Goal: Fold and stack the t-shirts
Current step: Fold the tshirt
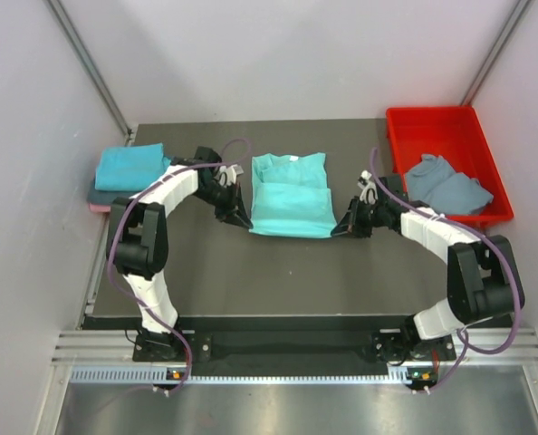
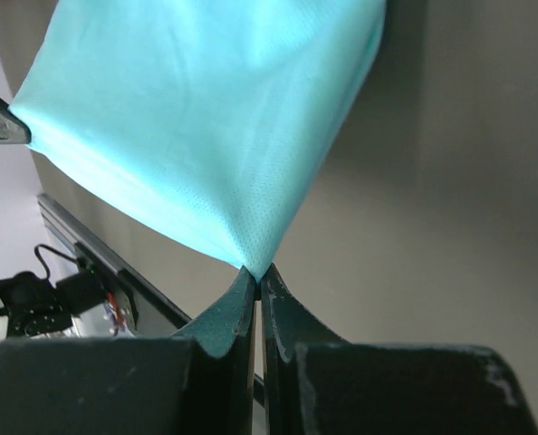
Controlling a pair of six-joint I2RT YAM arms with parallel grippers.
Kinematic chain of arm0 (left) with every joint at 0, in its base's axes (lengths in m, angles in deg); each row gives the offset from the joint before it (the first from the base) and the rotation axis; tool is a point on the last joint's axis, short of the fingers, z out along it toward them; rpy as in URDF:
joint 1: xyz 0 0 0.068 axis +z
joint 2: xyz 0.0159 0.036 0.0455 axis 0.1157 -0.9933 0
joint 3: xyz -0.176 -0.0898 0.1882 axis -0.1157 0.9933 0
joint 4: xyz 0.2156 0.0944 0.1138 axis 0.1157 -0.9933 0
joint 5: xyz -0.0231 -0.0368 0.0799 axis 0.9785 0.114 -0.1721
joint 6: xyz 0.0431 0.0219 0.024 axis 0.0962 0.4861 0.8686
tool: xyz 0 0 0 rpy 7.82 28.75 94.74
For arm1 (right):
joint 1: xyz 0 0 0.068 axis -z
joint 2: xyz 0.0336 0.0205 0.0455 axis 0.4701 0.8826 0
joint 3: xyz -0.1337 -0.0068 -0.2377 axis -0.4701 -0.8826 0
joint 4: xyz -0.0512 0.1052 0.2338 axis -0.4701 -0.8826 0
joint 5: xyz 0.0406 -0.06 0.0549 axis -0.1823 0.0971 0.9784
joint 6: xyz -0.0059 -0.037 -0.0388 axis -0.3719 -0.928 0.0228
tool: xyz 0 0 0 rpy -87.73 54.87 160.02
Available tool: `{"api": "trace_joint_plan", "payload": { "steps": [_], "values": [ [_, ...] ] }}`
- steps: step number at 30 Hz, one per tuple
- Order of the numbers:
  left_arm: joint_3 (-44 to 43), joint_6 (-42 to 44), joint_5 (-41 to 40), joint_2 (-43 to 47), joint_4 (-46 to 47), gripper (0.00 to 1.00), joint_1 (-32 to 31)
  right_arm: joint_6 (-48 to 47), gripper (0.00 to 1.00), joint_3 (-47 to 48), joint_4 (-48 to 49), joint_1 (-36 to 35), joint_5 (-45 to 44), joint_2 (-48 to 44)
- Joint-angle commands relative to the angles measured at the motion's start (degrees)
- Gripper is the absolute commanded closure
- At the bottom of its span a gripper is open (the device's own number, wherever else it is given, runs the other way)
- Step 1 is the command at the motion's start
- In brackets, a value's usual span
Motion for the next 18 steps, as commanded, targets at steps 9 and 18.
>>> {"api": "trace_joint_plan", "payload": {
  "steps": [9, 18],
  "values": [
    [-2.79, 0.06, -0.33, 6.65, -1.28, 1.00, -0.56, -1.56, 1.00, 5.02, 0.92, -0.17, -0.38, -6.02],
    [-11.05, 1.29, -3.49, 4.72, -1.20, 1.00, -0.47, -1.57, 1.00, 12.85, 2.93, -0.08, -0.91, -0.93]
  ]
}}
